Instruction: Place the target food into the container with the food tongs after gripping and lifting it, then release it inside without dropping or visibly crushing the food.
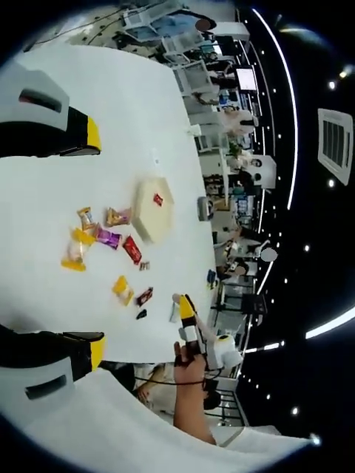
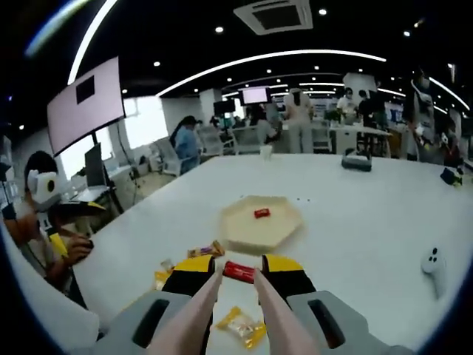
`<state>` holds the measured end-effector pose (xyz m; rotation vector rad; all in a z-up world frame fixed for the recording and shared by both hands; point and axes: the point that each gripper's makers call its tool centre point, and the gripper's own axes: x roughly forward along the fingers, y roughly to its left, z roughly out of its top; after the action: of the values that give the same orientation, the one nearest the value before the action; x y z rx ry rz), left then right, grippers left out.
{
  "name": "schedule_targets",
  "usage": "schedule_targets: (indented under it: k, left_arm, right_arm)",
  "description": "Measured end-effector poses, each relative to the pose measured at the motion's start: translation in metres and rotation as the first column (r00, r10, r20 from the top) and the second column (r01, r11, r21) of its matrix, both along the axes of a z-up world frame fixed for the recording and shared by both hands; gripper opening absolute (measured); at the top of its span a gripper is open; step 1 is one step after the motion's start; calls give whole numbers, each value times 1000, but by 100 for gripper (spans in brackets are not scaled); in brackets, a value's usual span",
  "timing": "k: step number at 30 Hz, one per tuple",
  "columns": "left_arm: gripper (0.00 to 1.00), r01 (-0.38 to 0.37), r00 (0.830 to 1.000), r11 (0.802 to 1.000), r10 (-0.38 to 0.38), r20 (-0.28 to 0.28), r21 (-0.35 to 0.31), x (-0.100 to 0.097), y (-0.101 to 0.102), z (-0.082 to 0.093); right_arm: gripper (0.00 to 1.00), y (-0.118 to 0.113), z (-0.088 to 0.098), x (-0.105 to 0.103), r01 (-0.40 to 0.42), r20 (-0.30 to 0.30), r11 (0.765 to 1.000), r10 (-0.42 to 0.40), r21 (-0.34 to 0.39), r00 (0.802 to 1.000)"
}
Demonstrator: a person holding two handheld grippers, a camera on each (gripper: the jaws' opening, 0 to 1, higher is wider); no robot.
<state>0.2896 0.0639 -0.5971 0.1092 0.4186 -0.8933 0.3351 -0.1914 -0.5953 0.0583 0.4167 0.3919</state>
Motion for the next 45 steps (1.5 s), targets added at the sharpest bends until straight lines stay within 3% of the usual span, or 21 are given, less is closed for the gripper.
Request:
schedule_targets:
  k: [12,14,20,21,22,24,28,31,33,37,38,40,42,45]
  left_arm:
    - [99,14,999,1000,-14,-33,2,2,-20,-6]
    - [99,8,998,1000,-10,-56,-27,0,-30,-5]
    - [99,-2,997,1000,2,-77,-1,-6,-52,-8]
    - [99,-24,997,1000,23,-67,-3,-5,-57,-7]
    - [99,-72,991,997,74,-111,17,-5,-58,-13]
    - [99,-79,991,997,79,-105,-2,-7,-68,-9]
    - [99,-130,983,991,127,-136,-12,-10,-82,-9]
    - [99,-186,973,982,183,-143,-9,-12,-87,-11]
    - [99,-215,962,976,209,-178,-19,-17,-91,-12]
    - [99,-207,970,978,204,-133,-9,-21,-97,-8]
    - [99,-228,964,974,225,-140,-4,-18,-95,-12]
    - [99,-260,955,965,250,-161,-43,-15,-97,-9]
    - [99,-256,961,961,240,-140,-105,-14,-104,3]
    - [99,-266,958,961,254,-130,-81,-15,-104,-2]
  right_arm:
    - [24,-18,-14,-5,12,-45,1000,-12,7,999]
    - [24,-23,-19,-5,2,-57,1000,-1,8,998]
    - [24,-37,-23,6,-50,-57,999,51,18,997]
    - [24,-39,-23,8,-57,-50,998,58,18,997]
    - [24,-42,-21,8,-64,-62,998,64,13,996]
    - [24,-45,-12,11,-85,-21,996,86,20,996]
    - [24,-56,-15,18,-92,-27,994,94,65,995]
    - [24,-60,-22,19,-152,-10,987,153,57,988]
    - [24,-64,-23,14,-172,-6,984,172,39,985]
    - [24,-73,-19,5,-184,19,982,184,39,983]
    - [24,-77,-20,4,-184,19,982,184,44,983]
    - [24,-78,-22,-1,-192,7,981,191,39,981]
    - [24,-80,-20,-6,-202,13,979,201,26,979]
    - [24,-82,-24,-6,-207,3,978,207,21,978]
